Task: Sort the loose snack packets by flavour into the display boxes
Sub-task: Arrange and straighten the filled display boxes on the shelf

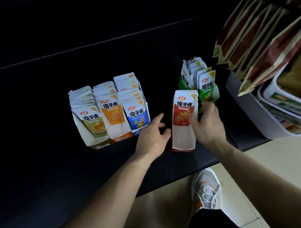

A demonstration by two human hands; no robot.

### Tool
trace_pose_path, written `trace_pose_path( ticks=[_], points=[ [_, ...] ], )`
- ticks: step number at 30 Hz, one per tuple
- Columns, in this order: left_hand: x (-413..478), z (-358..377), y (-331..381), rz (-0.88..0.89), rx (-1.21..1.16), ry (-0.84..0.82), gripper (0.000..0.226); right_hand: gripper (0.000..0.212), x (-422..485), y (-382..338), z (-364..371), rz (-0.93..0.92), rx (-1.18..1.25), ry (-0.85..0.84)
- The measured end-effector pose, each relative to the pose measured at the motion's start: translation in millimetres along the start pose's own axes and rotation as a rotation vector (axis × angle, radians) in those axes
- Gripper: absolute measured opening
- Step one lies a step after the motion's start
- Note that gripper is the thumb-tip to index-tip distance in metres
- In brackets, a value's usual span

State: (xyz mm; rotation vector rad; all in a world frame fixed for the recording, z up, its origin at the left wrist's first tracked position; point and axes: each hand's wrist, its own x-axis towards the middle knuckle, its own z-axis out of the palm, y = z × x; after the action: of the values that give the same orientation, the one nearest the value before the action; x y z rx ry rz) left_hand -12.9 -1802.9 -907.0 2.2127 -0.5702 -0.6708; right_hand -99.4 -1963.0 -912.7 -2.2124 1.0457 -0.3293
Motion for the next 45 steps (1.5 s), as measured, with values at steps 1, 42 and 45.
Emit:
trace_pose_path(
  ticks=[1, 42, 45],
  points=[
    [-4, -7, -3, 0.000, 0.005, 0.013, 0.061, 0.054, -6, -1, 6, 0.017, -0.021, -0.060],
    [-11, -47, 10, 0.107, 0.183, 0.338, 0.050, 0.053, 46, 8, -23, -0.122, -0.637, -0.224],
    [-1, -6, 24, 0.130, 0.166, 0.205, 0.052, 0.047, 37, 7, -25, -0.196, -0.524, -0.329]
  ],
)
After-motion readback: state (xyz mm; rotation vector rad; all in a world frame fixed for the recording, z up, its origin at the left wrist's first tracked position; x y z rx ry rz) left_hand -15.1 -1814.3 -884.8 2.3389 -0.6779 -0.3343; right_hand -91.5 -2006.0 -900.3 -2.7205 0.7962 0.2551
